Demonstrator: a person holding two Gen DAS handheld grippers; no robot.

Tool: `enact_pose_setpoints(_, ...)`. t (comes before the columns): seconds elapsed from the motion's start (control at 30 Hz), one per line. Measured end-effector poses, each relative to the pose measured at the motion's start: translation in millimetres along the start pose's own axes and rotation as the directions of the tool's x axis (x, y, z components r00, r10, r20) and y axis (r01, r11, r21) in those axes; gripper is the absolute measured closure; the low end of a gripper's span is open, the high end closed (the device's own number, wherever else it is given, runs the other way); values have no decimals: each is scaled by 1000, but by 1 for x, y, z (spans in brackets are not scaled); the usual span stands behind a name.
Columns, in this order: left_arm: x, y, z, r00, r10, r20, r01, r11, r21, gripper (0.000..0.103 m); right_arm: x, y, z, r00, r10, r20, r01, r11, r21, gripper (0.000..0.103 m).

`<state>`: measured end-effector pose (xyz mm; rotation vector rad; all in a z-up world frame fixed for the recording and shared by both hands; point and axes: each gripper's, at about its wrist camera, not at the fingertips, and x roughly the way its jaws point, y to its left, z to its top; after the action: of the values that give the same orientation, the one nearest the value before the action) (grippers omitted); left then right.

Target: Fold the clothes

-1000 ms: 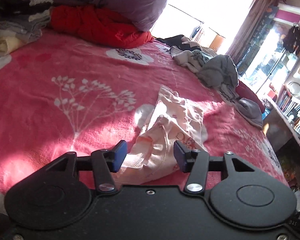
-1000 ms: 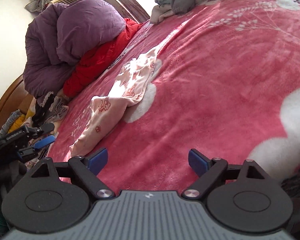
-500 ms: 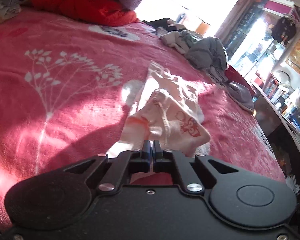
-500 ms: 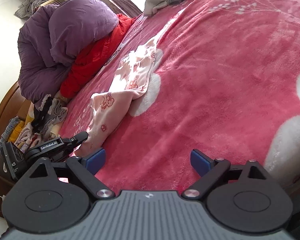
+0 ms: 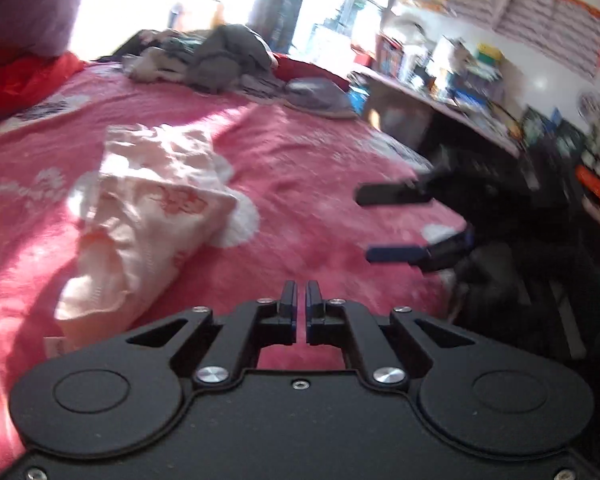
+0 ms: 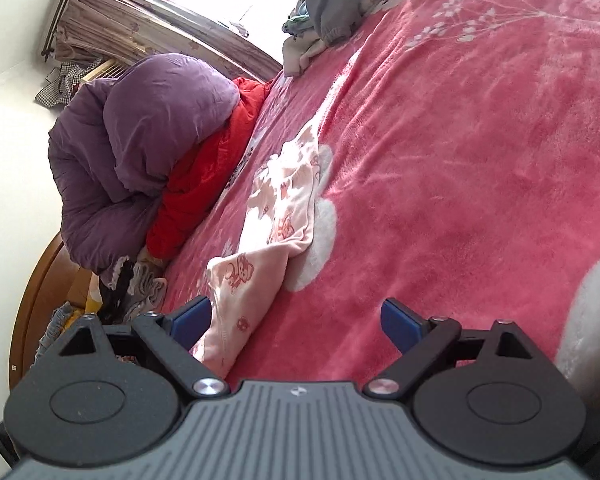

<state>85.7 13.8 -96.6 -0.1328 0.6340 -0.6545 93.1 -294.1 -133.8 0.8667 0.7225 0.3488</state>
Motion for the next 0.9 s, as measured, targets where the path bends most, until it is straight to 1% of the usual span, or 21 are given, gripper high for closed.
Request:
enact_pose_setpoints(0.03,-1,13,3,998,52,35,-50,997,-60,86,3,0,1,1000,8,-3,-8,1000,8,12)
enact_pose_setpoints(0.07,-1,27,7,992,108,65,-100,988,-118,67,7,-1,1,1000,15,-10,-15,1000,11,12)
enact_pose_setpoints(0.1,0,41,11,983,164,80,-149,975,-165,58,11,0,0,1000,14,-21,-14,1000,1,12)
enact_pose_setpoints(0.13,3,52,13,979,185,84,-165,965,-201,58,16,1,0,999,10,-35,-10,1000,-10,12)
enact_pose_setpoints(0.17,8,63,13,979,190,81,-166,957,-239,58,20,1,-1,999,7,-50,-7,1000,-16,12)
enact_pose_setpoints(0.23,23,77,12,977,203,56,-180,942,-284,58,26,4,0,998,-4,-62,2,999,-42,12)
enact_pose_setpoints(0.3,32,85,14,975,219,28,-201,935,-293,58,31,7,0,997,-19,-70,14,997,-74,12)
enact_pose_setpoints(0.37,40,85,16,976,217,22,-202,937,-285,61,32,10,0,997,-29,-70,22,995,-95,12)
enact_pose_setpoints(0.4,42,82,16,974,227,14,-216,940,-263,77,32,11,1,997,-35,-68,28,994,-106,12)
enact_pose_setpoints(0.43,44,79,16,972,235,2,-228,944,-239,84,32,13,1,997,-41,-64,33,993,-117,12)
enact_pose_setpoints(0.47,45,76,15,971,238,-9,-234,948,-214,95,32,15,1,997,-51,-60,42,990,-132,12)
enact_pose_setpoints(0.5,44,72,14,971,238,-12,-236,954,-187,98,33,18,0,997,-61,-56,52,988,-148,12)
enact_pose_setpoints(0.53,43,67,13,971,237,-12,-236,960,-152,99,34,20,0,996,-65,-56,55,986,-157,12)
enact_pose_setpoints(0.6,39,51,12,974,227,-2,-227,973,-32,100,36,23,0,996,-71,-58,60,983,-173,12)
enact_pose_setpoints(0.67,35,35,7,981,193,-5,-192,978,77,100,37,26,-1,996,-72,-58,60,982,-181,12)
enact_pose_setpoints(0.7,33,27,3,985,171,-10,-168,977,134,100,37,26,-1,996,-69,-57,58,982,-180,12)
enact_pose_setpoints(0.73,31,18,-1,988,152,-19,-146,971,192,100,36,26,-1,996,-66,-55,55,982,-178,12)
enact_pose_setpoints(0.83,36,-9,-20,987,131,-88,-92,931,353,100,33,26,0,997,-56,-48,47,984,-171,12)
enact_pose_setpoints(0.87,37,-16,-26,985,122,-119,-66,917,394,100,32,26,0,998,-54,-45,46,985,-167,12)
enact_pose_setpoints(0.9,37,-21,-32,982,96,-162,-19,907,421,100,30,26,0,998,-52,-41,45,986,-163,12)
